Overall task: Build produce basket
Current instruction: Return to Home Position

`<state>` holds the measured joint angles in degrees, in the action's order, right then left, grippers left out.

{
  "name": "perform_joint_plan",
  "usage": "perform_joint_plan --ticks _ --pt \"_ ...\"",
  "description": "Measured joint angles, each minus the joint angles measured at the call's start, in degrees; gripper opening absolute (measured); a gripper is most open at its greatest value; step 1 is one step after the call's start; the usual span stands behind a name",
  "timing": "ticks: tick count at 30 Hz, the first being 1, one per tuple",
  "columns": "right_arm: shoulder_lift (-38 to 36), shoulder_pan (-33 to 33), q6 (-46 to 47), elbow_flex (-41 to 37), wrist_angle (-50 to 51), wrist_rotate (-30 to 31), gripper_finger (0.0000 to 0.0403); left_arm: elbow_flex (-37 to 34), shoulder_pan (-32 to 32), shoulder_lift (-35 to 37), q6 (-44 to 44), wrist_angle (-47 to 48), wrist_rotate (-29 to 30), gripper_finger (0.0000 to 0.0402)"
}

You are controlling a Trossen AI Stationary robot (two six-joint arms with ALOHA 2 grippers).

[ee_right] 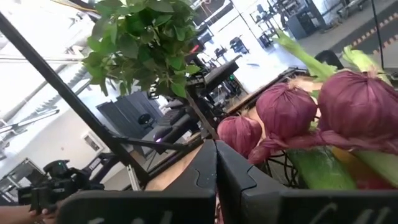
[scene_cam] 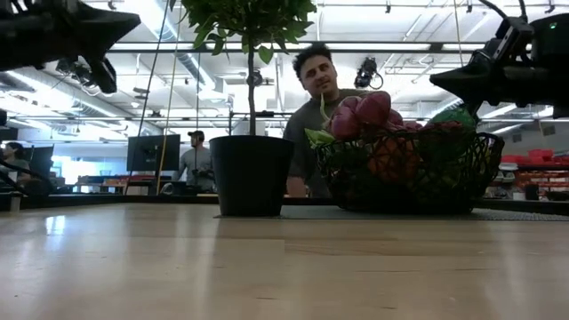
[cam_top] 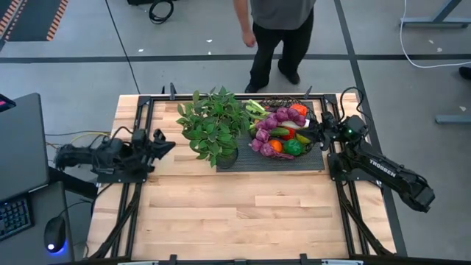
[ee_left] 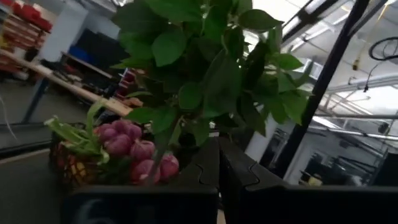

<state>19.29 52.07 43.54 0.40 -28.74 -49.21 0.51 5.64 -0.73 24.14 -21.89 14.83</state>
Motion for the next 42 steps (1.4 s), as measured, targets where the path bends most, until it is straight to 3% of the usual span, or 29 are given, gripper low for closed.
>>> perform_joint_plan --ticks 4,8,15,22,26,30,37,42 --pt "0.0 -0.2 -1.5 0.0 0.3 0.7 0.0002 0.0 -5.7 0.0 0.9 4.0 -6.2 0.0000" --pt "0.0 -2.9 -2.0 0.0 0.3 6.0 0.0002 0.0 -8.6 0.0 1.0 5.6 -7.6 0.0000" --pt "-0.2 -16.5 0.2 0.0 -4.4 15.4 0.0002 0.0 -9.7 0.0 2.3 6.0 -7.6 0.0002" --pt "0.6 -32.6 -5.5 0.0 0.2 32.5 0.0001 -0.1 -9.7 0.0 1.2 11.0 -4.9 0.0004" --pt "1.0 -37.9 -15.1 0.0 -0.8 42.4 0.0002 -0.1 -9.7 0.0 1.8 11.7 -4.8 0.0003" --pt "1.0 -39.8 -21.4 0.0 2.0 46.3 0.0006 -0.1 -9.7 0.0 -2.4 15.0 -4.8 0.0003" --pt "0.8 -38.9 -25.2 0.4 14.3 49.0 0.0016 -0.1 -9.6 0.0 -17.2 17.8 -4.8 0.0026" --pt "1.0 -39.7 -25.3 0.0 9.6 49.2 0.0017 -0.1 -9.6 0.0 -21.5 17.8 -4.8 0.0034"
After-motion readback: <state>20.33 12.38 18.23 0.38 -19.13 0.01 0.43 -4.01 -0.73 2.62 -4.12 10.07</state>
